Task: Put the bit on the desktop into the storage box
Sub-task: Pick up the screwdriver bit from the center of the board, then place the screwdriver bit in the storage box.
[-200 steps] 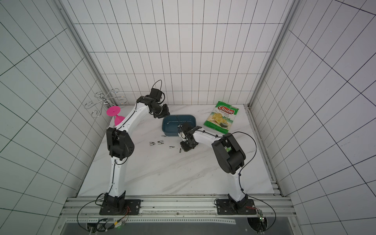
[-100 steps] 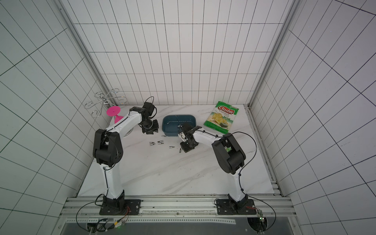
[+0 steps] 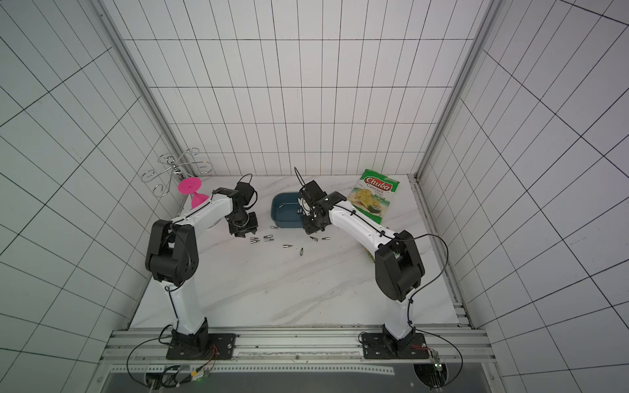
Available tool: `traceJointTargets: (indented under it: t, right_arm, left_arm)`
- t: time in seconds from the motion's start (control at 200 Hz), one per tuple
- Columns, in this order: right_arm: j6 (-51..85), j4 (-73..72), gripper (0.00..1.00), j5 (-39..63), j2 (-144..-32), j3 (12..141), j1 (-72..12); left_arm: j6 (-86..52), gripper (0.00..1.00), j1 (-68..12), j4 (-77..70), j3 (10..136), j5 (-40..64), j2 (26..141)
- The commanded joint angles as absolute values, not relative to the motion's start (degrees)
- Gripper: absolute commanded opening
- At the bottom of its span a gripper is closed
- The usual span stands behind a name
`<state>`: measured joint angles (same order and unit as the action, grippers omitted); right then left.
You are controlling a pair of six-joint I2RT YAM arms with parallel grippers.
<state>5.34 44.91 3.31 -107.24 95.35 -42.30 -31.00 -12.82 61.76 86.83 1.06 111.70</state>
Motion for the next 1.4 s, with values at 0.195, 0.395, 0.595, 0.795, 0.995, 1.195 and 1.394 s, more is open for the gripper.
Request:
traceJointTargets:
  t: [0.195, 0.395, 0.595, 0.795, 0.995, 1.195, 1.394]
  right_arm:
    - [2.9, 48.5, 0.0, 3.5, -119.9, 109.3, -38.6]
    - [1.7, 49.6, 0.0, 4.5, -126.7, 116.1, -37.0]
    - [0.9, 50.0, 0.0, 5.6, -130.6, 118.8, -36.2]
    - [0.3, 51.1, 0.0, 6.0, -134.4, 121.9, -36.0]
    - [0.1, 53.1, 0.0, 6.2, -138.1, 126.3, -35.7]
    - [0.0, 53.9, 0.0, 5.6, -140.6, 128.4, -35.6]
    - [0.0, 54.6, 0.0, 4.8, -141.6, 128.7, -35.6]
  left_arm:
    - [-32.0, 0.44, -10.1, 57.8, 87.3, 4.4, 113.2]
    - [-31.6, 0.44, -10.0, 58.1, 89.6, 5.9, 116.8]
    - [-31.5, 0.45, -10.0, 58.2, 90.8, 5.9, 119.1]
    - [-31.3, 0.45, -9.9, 58.4, 91.1, 5.9, 119.9]
    - [-31.0, 0.44, -9.9, 58.7, 90.8, 5.9, 120.2]
    - [-31.4, 0.44, -10.2, 58.1, 89.7, 6.1, 119.8]
    - [-31.7, 0.43, -10.8, 57.8, 89.4, 6.3, 120.4]
